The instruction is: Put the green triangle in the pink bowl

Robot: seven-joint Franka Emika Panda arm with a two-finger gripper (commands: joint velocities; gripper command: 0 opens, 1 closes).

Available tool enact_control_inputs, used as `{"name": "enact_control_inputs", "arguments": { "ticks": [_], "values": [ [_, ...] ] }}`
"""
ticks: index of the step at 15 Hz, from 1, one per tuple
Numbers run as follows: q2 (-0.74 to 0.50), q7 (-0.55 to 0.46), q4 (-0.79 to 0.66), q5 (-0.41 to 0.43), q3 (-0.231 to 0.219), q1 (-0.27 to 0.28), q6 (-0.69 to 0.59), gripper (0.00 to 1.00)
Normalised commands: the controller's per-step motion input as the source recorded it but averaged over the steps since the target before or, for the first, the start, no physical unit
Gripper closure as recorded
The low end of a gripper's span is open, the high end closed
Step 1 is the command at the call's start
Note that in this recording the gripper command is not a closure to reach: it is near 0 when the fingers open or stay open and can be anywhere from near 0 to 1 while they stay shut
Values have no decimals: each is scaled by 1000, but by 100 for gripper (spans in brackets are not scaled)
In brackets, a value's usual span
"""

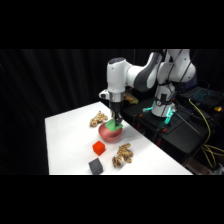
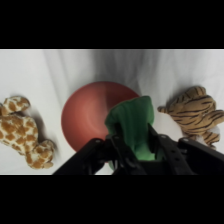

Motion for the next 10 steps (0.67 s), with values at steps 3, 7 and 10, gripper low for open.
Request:
{"name": "enact_control_inputs", "arguments": {
  "ticks": [3, 7, 10],
  "values": [
    [108, -2, 156, 141, -30, -20, -76, 100],
    [23, -4, 106, 137, -25, -8, -94, 0],
    [-82, -2, 16, 129, -16, -1, -97, 0]
  ]
}}
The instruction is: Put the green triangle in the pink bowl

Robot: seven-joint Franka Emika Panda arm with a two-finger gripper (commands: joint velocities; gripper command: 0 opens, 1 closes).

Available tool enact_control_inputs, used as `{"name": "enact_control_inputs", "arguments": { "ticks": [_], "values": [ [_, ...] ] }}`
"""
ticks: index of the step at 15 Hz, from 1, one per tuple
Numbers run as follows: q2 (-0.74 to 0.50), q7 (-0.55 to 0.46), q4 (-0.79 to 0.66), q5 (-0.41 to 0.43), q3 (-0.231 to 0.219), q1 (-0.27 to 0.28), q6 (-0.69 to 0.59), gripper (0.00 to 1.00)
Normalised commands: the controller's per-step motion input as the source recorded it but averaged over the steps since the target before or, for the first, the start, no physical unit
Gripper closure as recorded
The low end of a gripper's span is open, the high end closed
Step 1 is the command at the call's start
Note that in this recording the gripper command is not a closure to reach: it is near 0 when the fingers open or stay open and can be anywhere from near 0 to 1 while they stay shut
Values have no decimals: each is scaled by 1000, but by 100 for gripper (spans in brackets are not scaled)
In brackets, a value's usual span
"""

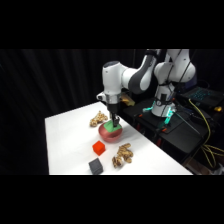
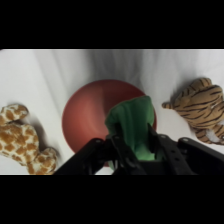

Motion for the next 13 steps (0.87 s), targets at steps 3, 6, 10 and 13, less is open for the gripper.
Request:
{"name": "enact_control_inputs", "arguments": {
  "ticks": [3, 6, 10, 13],
  "values": [
    [-111, 1, -32, 103, -18, 0, -70, 0],
    [-106, -3, -31, 89, -19, 1, -59, 0],
    [-147, 4, -87, 68, -18, 7, -39, 0],
    [-185, 34, -117, 57, -21, 10, -55, 0]
  ]
}}
